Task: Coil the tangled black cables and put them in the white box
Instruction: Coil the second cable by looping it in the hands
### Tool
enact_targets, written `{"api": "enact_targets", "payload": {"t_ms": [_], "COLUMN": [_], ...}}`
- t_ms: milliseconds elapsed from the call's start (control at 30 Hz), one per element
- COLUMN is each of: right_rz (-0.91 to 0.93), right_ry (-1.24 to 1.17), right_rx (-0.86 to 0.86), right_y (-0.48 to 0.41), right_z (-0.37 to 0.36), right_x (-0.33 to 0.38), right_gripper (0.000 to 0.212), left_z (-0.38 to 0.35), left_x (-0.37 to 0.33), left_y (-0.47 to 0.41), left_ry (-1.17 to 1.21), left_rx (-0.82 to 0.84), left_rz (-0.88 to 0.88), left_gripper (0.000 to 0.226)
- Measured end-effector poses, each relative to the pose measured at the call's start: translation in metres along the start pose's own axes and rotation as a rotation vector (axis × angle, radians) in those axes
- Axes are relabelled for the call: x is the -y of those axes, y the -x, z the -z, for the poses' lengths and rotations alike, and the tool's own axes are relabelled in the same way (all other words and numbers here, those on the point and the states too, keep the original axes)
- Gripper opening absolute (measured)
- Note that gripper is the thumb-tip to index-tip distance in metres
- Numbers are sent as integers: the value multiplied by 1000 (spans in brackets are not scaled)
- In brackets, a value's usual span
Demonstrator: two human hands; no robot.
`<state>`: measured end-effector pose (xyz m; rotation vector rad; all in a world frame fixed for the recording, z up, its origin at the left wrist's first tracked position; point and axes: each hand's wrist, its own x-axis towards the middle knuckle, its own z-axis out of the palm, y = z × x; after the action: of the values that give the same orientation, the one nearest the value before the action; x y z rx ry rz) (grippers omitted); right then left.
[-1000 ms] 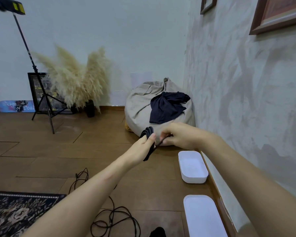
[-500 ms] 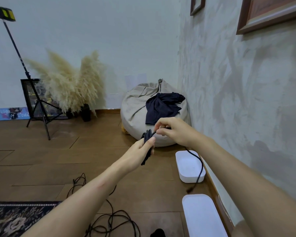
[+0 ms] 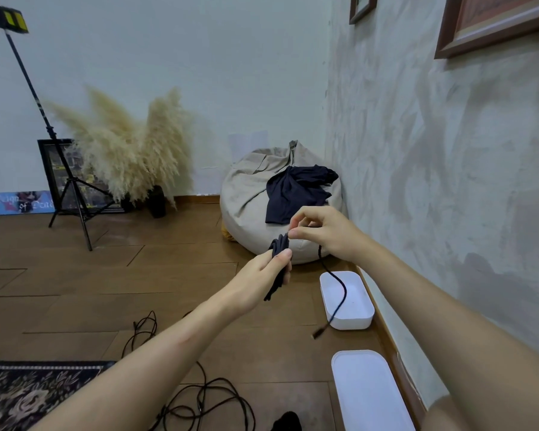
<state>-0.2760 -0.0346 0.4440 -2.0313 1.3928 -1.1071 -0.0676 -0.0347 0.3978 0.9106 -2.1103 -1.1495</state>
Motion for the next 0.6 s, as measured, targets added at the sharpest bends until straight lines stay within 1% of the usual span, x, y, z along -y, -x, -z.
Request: {"api": "enact_targets", "payload": {"t_ms": [67,133,233,300,400,500,600], "right_rz": [30,51,1,-40,-64,-75,-97], "right_ry": [19,19,-87,-165,-259,-275,-274], "right_rx": [6,2,-32,-53,-42,-49,-73], "right_y": [-2,-3,1,5,4,1,-1], "right_z": [6,8,2,-2,-6,-15,-25], "right_x": [2,5,3,-2,-6,-7,-8], "right_gripper": [3,7,6,8,11,15,20], "left_z": [1,2,2,4,8,11,12], "left_x": [-2,-5,-10,-12,-15,-16,-13], "left_y": [0,1,4,6,6,5,5], "left_ry": [-12,-12,10,26,69,121,112], "left_rx": [11,13,30,37,13,-14,-28], "left_rz": [-4,-20,-53,-65,-77,-75,-66], "left_gripper": [50,48,47,47,46,45,48]}}
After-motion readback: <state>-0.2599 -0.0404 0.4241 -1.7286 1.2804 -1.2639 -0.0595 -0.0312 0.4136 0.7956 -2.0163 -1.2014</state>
